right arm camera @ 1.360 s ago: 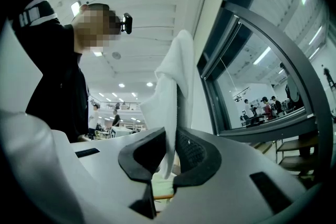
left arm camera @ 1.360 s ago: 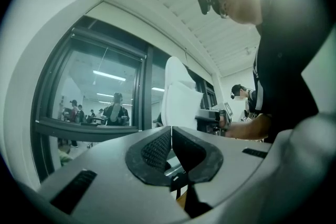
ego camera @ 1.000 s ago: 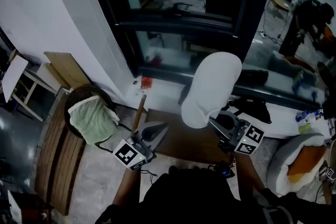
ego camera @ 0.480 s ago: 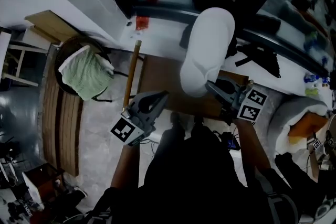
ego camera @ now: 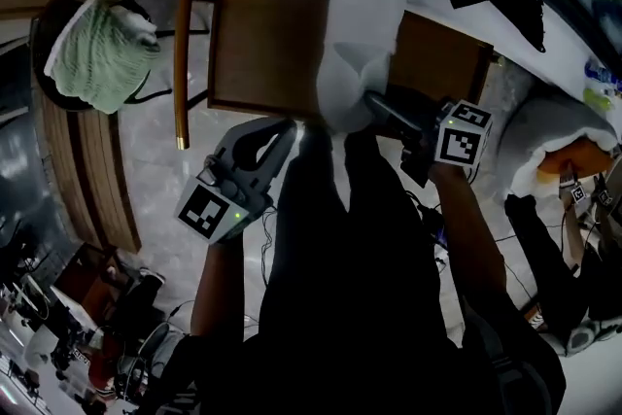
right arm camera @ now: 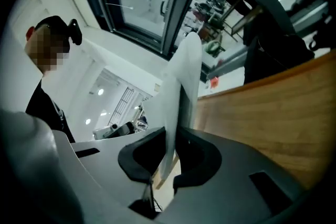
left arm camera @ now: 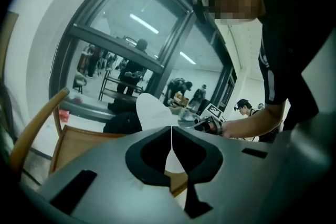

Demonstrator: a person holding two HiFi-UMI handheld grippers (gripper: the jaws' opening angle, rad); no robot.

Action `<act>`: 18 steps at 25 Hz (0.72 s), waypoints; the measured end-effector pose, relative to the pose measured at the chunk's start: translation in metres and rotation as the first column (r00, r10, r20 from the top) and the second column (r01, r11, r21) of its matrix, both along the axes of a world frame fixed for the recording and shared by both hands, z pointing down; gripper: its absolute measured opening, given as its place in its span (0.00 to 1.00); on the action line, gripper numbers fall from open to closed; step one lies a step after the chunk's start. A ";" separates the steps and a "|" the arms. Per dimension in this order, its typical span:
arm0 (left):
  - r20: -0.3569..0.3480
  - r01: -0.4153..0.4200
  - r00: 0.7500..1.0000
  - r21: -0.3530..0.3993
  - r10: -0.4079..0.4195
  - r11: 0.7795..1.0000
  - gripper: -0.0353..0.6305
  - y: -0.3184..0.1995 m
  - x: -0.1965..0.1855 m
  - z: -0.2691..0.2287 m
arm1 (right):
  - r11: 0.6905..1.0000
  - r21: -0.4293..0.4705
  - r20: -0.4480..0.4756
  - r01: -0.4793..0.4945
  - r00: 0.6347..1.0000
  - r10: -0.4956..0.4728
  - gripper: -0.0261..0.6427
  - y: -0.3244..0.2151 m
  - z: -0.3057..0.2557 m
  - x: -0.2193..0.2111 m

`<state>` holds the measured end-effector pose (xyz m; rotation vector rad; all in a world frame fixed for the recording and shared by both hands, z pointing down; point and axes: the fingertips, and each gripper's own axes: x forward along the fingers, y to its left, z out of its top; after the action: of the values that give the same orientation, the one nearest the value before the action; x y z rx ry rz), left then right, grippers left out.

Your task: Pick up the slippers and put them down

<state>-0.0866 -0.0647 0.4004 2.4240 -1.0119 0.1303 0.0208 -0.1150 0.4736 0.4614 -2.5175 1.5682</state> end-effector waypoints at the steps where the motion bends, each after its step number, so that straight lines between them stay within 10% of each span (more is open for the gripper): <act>1: -0.001 -0.009 1.000 -0.020 0.009 1.000 0.08 0.004 0.005 0.012 | 0.999 -0.033 0.000 0.001 1.000 -0.001 0.12 0.005 0.013 0.000; 18: -0.073 -0.062 0.996 -0.213 0.047 0.975 0.08 0.051 0.051 0.127 | 0.981 -0.174 -0.179 0.083 0.977 -0.114 0.12 0.049 0.119 -0.001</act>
<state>-0.0360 -0.0140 0.5276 2.2437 -0.8547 0.1665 0.0194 -0.0655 0.5925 0.4331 -2.2143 1.5992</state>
